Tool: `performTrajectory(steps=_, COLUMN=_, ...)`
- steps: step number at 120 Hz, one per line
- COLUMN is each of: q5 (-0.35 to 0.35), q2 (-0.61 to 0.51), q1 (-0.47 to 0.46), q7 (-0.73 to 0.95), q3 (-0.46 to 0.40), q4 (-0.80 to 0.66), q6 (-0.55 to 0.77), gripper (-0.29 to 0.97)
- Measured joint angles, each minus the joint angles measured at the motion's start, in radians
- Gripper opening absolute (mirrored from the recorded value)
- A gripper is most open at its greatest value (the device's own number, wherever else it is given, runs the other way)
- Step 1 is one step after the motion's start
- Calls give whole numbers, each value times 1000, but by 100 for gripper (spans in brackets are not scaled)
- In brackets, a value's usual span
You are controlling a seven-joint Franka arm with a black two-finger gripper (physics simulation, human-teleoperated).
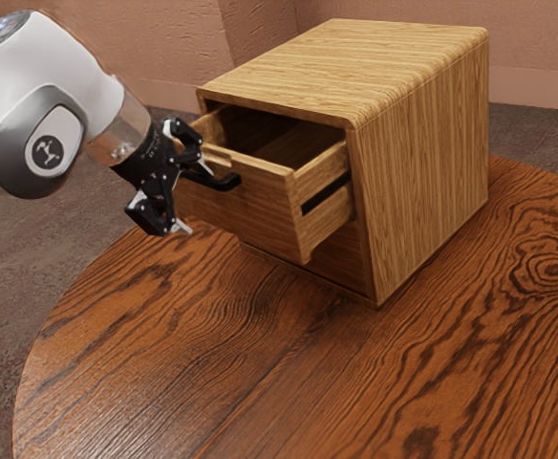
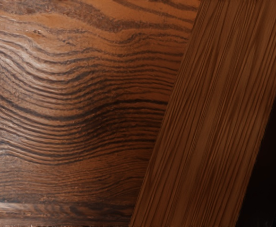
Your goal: Pull the drawer handle with one arm to open the drawer
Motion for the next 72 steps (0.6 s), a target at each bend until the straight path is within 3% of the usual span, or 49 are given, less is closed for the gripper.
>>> performTrajectory(steps=56, q5=74, q2=-423, q1=56, q7=-13, q3=-30, q4=-364, q6=104, gripper=68)
performTrajectory(steps=65, q5=76, q2=-452, q1=67, q7=-15, q3=-38, q4=-284, q6=38, gripper=68)
performTrajectory(steps=72, q5=74, q2=-376, q1=65, q7=-17, q3=-48, q4=-113, q6=-83, gripper=68)
